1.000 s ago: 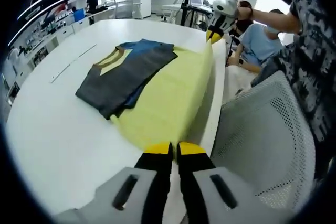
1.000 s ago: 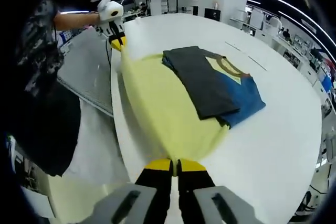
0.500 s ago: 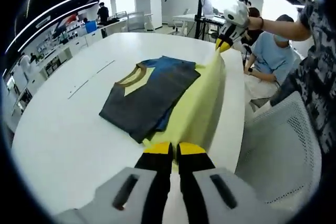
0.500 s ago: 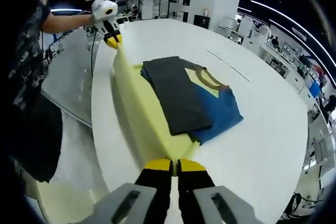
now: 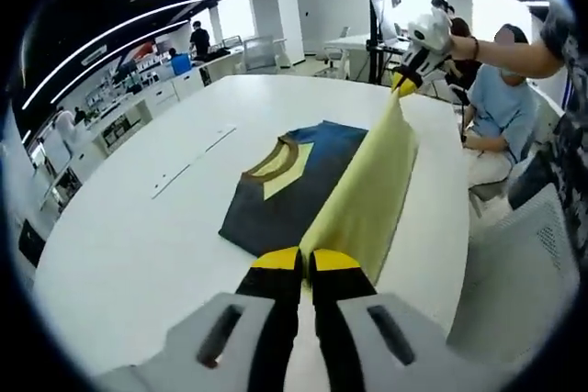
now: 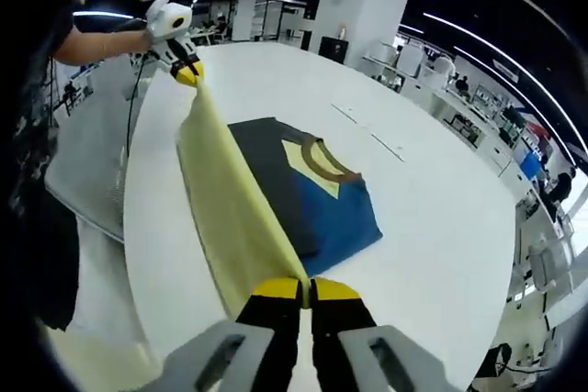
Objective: Fold the garment on the visible template until the final outline fits inside the template.
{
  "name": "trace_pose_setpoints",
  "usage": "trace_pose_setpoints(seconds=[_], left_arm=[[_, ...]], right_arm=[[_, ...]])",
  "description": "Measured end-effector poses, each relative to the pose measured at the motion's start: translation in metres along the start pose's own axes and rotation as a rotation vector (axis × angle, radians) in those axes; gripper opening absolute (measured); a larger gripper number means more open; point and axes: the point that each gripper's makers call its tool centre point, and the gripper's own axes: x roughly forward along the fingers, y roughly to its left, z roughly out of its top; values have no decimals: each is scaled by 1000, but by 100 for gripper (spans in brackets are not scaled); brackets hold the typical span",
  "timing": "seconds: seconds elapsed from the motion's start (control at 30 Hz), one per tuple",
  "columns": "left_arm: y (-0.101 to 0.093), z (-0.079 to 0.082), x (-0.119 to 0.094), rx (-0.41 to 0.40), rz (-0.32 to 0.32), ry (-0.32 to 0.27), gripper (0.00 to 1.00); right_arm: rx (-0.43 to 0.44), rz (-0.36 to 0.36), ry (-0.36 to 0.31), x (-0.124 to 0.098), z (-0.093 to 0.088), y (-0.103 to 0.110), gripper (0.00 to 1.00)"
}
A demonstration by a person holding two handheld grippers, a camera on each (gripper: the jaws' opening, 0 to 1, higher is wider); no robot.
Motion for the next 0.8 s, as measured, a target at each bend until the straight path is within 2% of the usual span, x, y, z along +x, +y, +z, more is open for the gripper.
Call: trace_pose_setpoints(seconds=[0.4, 0.53, 0.57, 0.8], left_arm=[[46, 23, 14, 2, 183, -33, 0], [61, 29, 18, -22, 235, -52, 0], [66, 33, 19, -32, 264, -65, 0], [81, 43, 30, -36, 321, -69, 0]], right_arm=[[-29, -87, -23, 11, 21, -43, 0], [-26, -130, -38, 17, 29, -57, 0], [-16, -148, -46, 19, 31, -62, 0], [10, -205, -49, 32, 36, -85, 0]])
